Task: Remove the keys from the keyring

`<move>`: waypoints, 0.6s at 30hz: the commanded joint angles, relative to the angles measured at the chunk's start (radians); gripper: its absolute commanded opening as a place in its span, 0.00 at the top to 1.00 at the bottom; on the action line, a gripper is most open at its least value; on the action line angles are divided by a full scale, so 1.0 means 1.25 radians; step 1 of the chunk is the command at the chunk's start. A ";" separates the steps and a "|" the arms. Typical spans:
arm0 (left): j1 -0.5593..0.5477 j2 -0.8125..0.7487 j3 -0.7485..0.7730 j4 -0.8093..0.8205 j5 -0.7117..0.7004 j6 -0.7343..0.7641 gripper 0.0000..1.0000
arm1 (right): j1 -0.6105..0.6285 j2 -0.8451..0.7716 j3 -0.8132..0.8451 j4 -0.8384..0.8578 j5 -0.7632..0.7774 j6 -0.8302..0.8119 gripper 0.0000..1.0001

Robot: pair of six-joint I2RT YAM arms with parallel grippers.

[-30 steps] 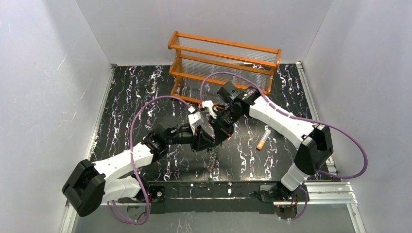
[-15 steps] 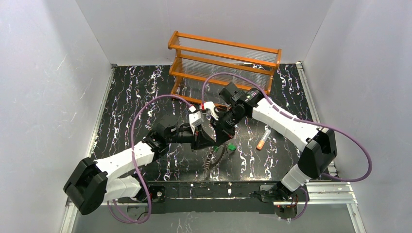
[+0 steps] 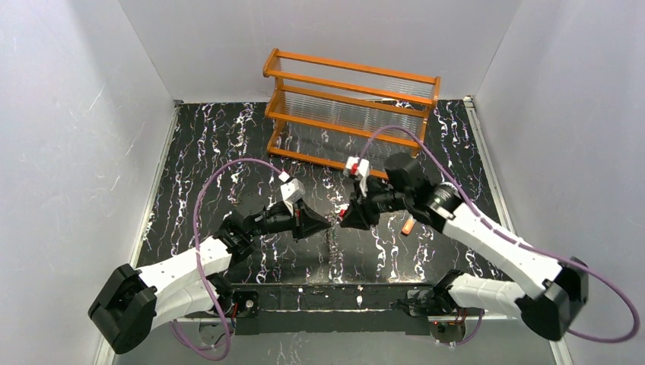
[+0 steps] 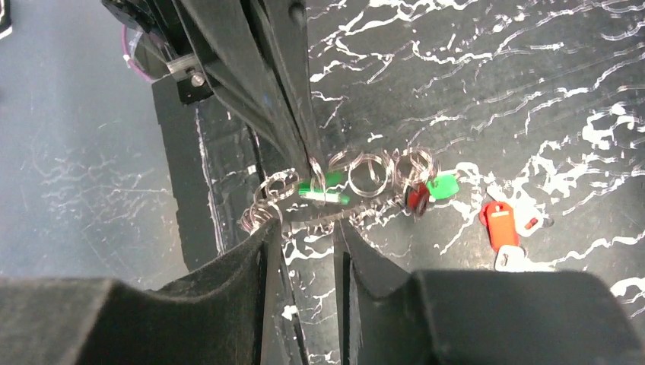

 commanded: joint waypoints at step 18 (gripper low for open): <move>-0.003 -0.081 -0.081 0.243 -0.089 -0.085 1.00 | 0.003 -0.192 -0.557 1.075 0.079 0.444 0.60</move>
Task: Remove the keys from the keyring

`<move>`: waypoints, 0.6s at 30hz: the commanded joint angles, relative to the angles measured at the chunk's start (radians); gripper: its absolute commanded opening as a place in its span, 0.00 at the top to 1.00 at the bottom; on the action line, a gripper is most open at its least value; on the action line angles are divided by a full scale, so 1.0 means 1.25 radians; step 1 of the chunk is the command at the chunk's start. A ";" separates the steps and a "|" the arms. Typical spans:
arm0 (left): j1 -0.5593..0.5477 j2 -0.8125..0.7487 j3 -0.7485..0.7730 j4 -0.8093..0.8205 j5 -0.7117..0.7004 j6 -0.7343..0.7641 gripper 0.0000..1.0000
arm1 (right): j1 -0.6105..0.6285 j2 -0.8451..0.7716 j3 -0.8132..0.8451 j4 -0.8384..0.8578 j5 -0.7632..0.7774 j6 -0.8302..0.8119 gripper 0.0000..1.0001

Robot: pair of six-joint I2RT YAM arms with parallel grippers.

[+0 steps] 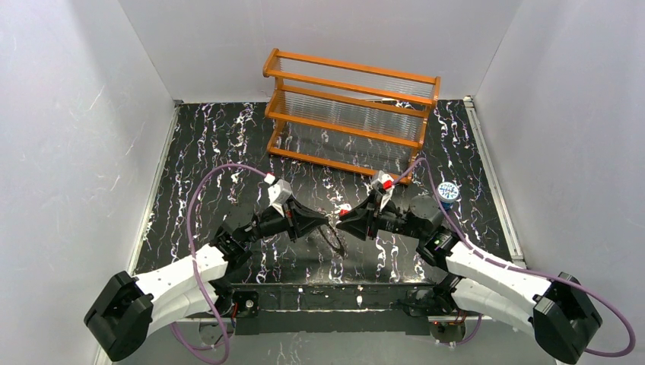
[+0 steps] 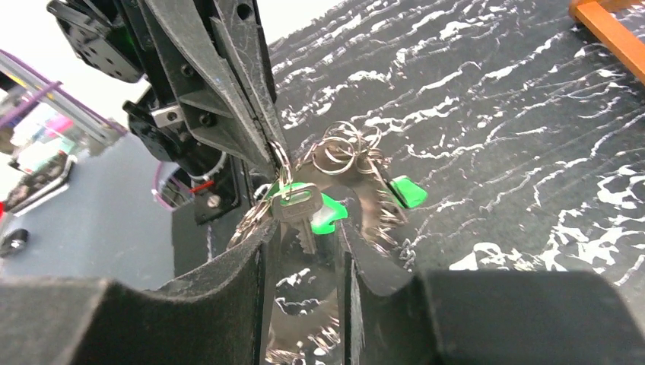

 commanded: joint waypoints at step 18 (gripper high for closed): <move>-0.002 -0.038 -0.003 0.082 -0.006 0.009 1.00 | 0.001 0.050 -0.041 0.380 0.039 0.218 0.68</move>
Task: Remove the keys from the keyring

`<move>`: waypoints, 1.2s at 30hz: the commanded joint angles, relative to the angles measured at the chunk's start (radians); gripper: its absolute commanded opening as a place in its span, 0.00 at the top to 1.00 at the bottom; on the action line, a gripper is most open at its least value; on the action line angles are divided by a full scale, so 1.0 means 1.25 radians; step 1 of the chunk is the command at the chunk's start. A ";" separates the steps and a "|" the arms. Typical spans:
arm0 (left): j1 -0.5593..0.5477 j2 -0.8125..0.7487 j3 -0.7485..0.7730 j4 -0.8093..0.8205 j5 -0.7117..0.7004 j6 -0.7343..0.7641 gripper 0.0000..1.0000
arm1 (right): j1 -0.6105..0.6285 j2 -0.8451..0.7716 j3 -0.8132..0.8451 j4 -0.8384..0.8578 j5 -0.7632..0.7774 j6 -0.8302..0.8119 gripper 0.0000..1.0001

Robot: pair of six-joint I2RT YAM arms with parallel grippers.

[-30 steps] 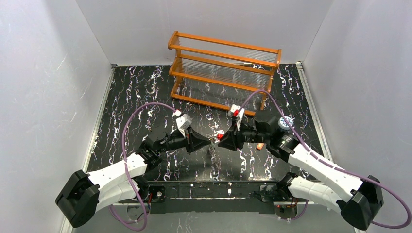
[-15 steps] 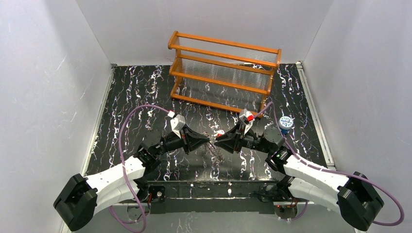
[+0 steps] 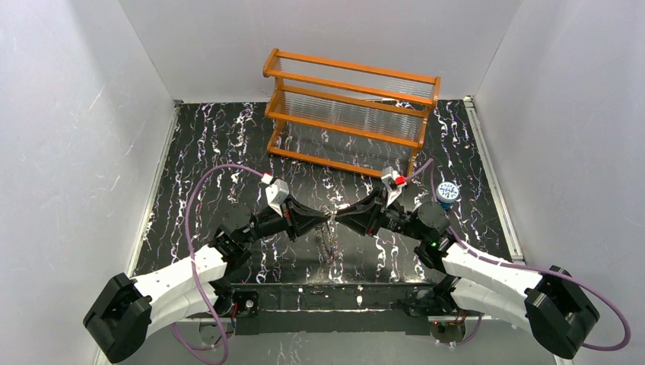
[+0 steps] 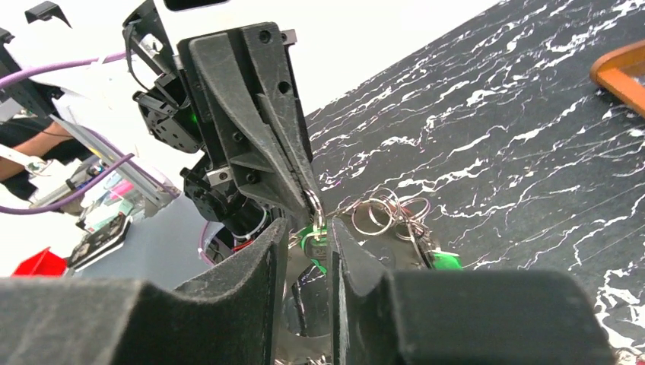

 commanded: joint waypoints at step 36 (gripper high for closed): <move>-0.005 -0.005 0.053 0.130 0.005 0.110 1.00 | 0.002 0.023 0.138 -0.340 0.099 0.148 0.96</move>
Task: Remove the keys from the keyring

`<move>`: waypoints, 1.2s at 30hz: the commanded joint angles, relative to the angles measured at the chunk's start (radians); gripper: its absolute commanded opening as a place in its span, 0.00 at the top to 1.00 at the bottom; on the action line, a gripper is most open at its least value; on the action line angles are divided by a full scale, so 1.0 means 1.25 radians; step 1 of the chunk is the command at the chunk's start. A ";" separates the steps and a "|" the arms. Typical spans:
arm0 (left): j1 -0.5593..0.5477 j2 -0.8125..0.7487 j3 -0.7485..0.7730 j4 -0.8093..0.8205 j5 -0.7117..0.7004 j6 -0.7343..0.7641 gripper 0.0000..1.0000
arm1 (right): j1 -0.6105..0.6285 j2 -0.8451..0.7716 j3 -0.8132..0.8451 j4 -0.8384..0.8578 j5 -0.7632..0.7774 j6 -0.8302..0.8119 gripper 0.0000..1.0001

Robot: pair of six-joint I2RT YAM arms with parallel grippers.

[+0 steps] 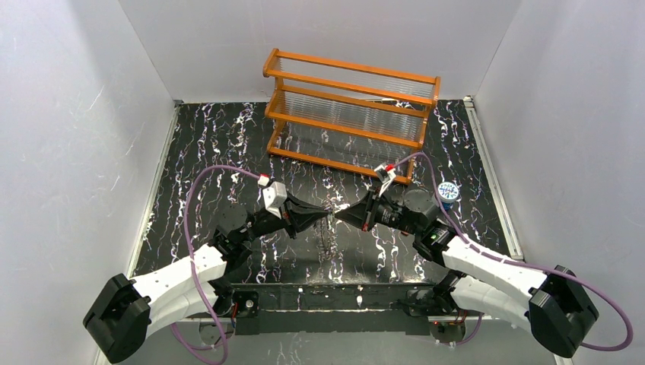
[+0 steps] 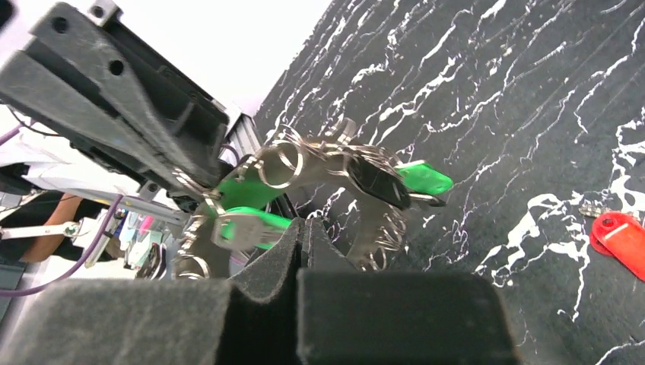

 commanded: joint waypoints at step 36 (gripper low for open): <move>-0.008 0.037 -0.003 0.266 0.044 -0.090 1.00 | -0.048 0.029 0.056 0.301 -0.337 -0.368 0.74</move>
